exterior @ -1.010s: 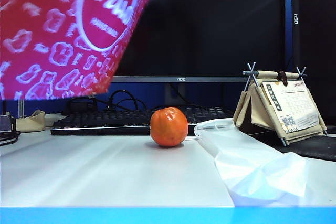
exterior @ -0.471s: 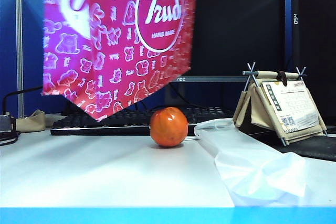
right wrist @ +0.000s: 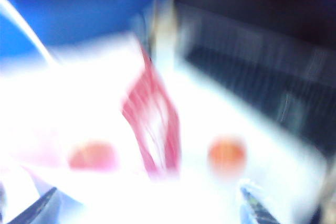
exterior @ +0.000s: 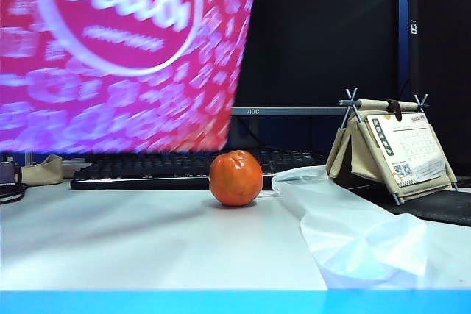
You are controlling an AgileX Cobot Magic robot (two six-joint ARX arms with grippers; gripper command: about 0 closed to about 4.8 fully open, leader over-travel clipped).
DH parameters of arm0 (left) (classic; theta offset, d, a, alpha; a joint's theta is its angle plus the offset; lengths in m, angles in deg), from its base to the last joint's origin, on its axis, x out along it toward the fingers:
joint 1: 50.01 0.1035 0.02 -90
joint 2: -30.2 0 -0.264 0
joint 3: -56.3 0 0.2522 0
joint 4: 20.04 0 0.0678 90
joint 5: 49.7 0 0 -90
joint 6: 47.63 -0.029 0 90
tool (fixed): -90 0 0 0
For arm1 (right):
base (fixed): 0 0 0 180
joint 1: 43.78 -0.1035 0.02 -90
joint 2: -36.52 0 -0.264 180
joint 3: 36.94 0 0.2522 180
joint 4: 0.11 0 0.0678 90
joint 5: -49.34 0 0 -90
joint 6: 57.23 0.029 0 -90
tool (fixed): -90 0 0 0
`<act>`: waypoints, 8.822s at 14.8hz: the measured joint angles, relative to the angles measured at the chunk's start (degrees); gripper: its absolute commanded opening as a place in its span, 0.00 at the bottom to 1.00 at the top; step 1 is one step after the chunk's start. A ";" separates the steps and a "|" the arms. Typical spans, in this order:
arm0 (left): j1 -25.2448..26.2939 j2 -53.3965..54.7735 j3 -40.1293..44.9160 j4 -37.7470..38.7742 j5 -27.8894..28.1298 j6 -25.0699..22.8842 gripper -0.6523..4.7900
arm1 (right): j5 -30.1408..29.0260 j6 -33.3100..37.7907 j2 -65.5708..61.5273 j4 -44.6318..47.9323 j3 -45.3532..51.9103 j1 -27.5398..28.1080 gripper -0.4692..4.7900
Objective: Open the paper bag and put two oranges into the paper bag.
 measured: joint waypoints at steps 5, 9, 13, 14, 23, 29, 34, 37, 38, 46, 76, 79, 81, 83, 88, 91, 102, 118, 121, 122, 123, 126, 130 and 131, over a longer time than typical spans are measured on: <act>0.52 -0.02 0.02 9.33 5.27 -6.23 0.11 | 4.98 -2.47 -6.78 13.84 16.13 0.26 0.99; 12.50 -0.02 0.02 11.85 5.77 -6.05 0.11 | 6.45 -2.51 -17.64 17.53 16.39 0.35 0.99; 24.04 -0.02 0.02 12.24 -7.85 -3.76 0.11 | 5.92 -2.54 -21.88 19.78 16.37 0.37 0.99; 24.63 -0.04 0.02 12.09 -9.22 -3.52 0.11 | 5.20 -2.51 -22.53 20.72 16.37 0.37 0.99; 24.94 0.00 13.81 4.63 -6.71 -3.80 0.11 | -19.78 11.76 -38.42 45.29 16.46 -2.93 1.00; 26.36 0.74 18.53 -1.40 -3.87 -3.78 0.11 | -16.35 19.67 -41.94 58.03 16.33 -4.94 1.00; 26.62 0.72 18.53 -1.36 -4.59 -4.02 0.11 | -13.25 19.17 -45.44 60.76 15.26 -5.22 1.00; 26.64 0.72 18.53 -1.38 -4.59 -4.02 0.11 | -12.37 18.58 -46.97 62.66 14.86 -5.44 1.00; 26.64 0.72 18.56 -1.38 -4.59 -4.04 0.11 | -10.67 18.16 -46.97 61.90 14.53 -5.51 1.00; 26.64 0.72 18.56 -1.81 -4.59 -4.22 0.11 | -12.11 14.03 -45.48 49.94 13.64 -5.40 1.00; 26.67 1.29 18.56 -2.01 -4.37 -5.51 0.11 | 25.70 -17.38 -35.21 46.62 16.00 -17.25 1.00; 26.67 1.29 18.56 -1.68 -4.37 -5.51 0.11 | 19.54 -12.83 -37.18 47.25 16.02 -17.29 1.00; 26.67 1.29 18.56 -0.74 -4.37 -5.51 0.11 | 19.30 -11.58 -38.71 49.79 16.02 -17.29 1.00; 26.67 1.29 18.56 0.04 -4.37 -5.51 0.11 | 18.36 -9.40 -39.36 53.37 15.98 -17.29 1.00; 26.67 1.29 18.56 2.86 -4.37 -5.53 0.11 | 17.97 -6.19 -42.80 57.37 15.65 -17.03 1.00; 26.62 1.31 18.56 3.39 -4.33 -5.53 0.11 | 17.94 -4.72 -47.76 57.59 7.72 -15.28 1.00; 26.64 1.31 18.56 3.91 -3.26 -5.70 0.11 | 13.99 -2.43 -52.30 57.18 6.95 -15.41 1.00; 26.64 1.31 18.56 3.98 -3.34 -5.73 0.11 | 13.20 0.96 -54.66 63.71 6.95 -15.50 0.08; 26.62 1.31 18.56 3.98 -4.79 -5.70 0.11 | 14.49 0.98 -51.93 56.17 6.86 -15.47 0.08; 26.40 1.31 18.56 3.98 -5.18 -5.70 0.11 | 15.96 0.15 -49.48 52.48 6.88 -15.45 0.08; 26.01 1.31 18.56 3.98 -5.75 -5.70 0.11 | 16.81 -1.07 -47.06 50.64 6.88 -15.39 0.08; 22.43 1.31 18.56 3.98 -6.99 -5.68 0.11 | 16.90 -2.58 -37.70 47.69 6.80 -15.37 0.08; 17.31 1.29 18.53 2.64 -9.14 -5.68 0.11 | 16.87 -3.80 -24.65 44.44 6.73 -15.34 0.08; 17.03 1.31 18.49 2.51 -9.03 -5.68 0.11 | 16.70 -4.00 -22.25 44.50 6.69 -15.34 0.08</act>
